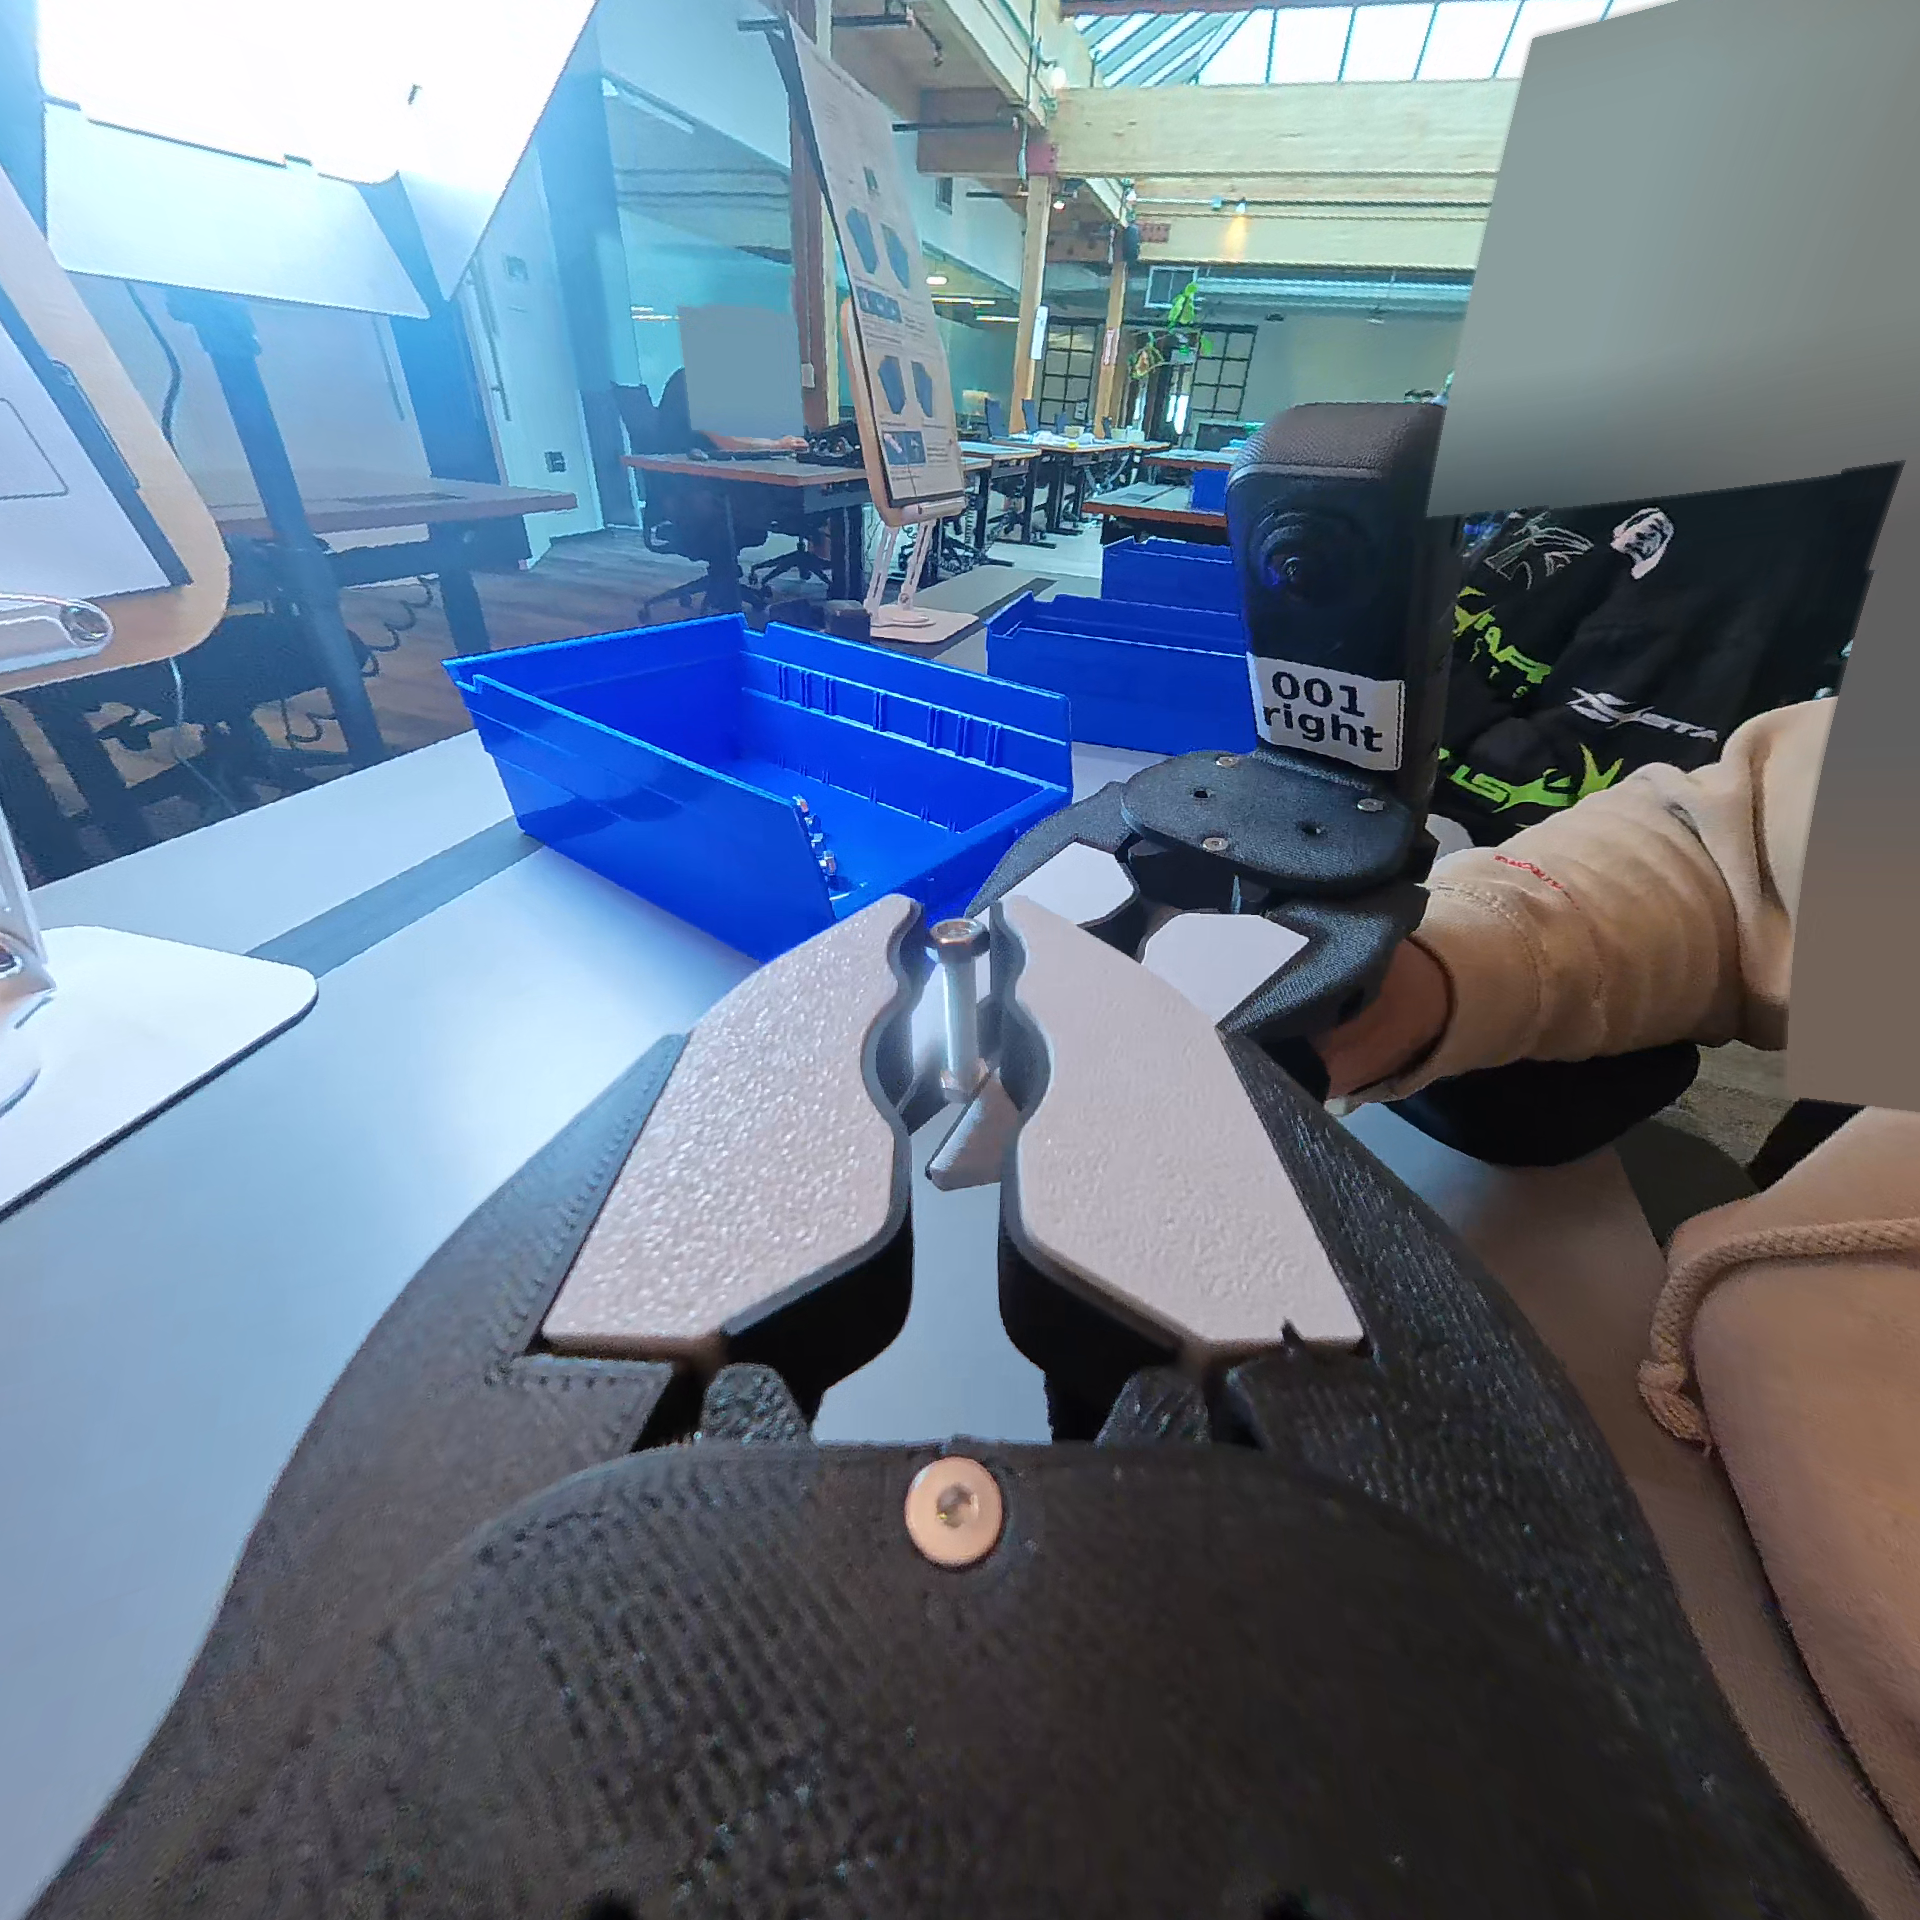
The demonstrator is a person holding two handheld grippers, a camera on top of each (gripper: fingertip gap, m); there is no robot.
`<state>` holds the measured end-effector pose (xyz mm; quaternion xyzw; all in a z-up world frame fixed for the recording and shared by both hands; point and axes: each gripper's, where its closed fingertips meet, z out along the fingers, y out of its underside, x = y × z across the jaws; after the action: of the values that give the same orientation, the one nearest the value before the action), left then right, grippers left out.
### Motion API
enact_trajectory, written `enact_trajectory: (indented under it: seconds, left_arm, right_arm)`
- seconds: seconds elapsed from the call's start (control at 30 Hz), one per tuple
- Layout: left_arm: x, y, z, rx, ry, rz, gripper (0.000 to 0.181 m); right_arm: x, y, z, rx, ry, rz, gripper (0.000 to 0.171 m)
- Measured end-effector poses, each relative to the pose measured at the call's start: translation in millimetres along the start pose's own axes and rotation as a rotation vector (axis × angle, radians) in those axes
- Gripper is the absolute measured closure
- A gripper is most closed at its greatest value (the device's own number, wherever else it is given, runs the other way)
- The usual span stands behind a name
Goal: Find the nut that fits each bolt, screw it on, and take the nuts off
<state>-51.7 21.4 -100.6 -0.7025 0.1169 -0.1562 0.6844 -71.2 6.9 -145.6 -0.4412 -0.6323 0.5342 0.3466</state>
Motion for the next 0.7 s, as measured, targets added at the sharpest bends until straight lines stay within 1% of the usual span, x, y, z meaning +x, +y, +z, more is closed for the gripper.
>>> enact_trajectory:
  seconds: [0.23,0.33,0.43,0.53,0.63,0.7]
  left_arm:
    - [-13.9,-24.3,-13.3,0.112,-0.112,0.034,0.170]
    - [-25.0,-22.0,-17.9,0.102,-0.145,0.023,0.170]
    - [-37.8,-9.8,-18.7,0.047,-0.206,0.074,0.170]
    - [-44.3,-0.1,-18.2,0.014,-0.223,0.077,0.170]
    - [-45.3,0.6,-18.9,0.011,-0.216,0.057,0.170]
    - [-43.9,-1.2,-19.7,0.014,-0.211,0.064,0.170]
  right_arm:
    - [2.7,7.1,3.6,-0.014,0.009,0.026,0.161]
    - [8.3,3.8,1.2,-0.005,0.019,0.034,0.161]
    - [27.1,-3.6,-7.9,-0.005,0.054,0.040,0.161]
    - [75.7,-22.3,-36.2,-0.014,0.168,0.025,0.161]
    - [148.6,-36.7,-84.8,-0.113,0.346,0.015,0.161]
    - [197.5,-35.0,-117.2,-0.230,0.442,0.055,0.161]
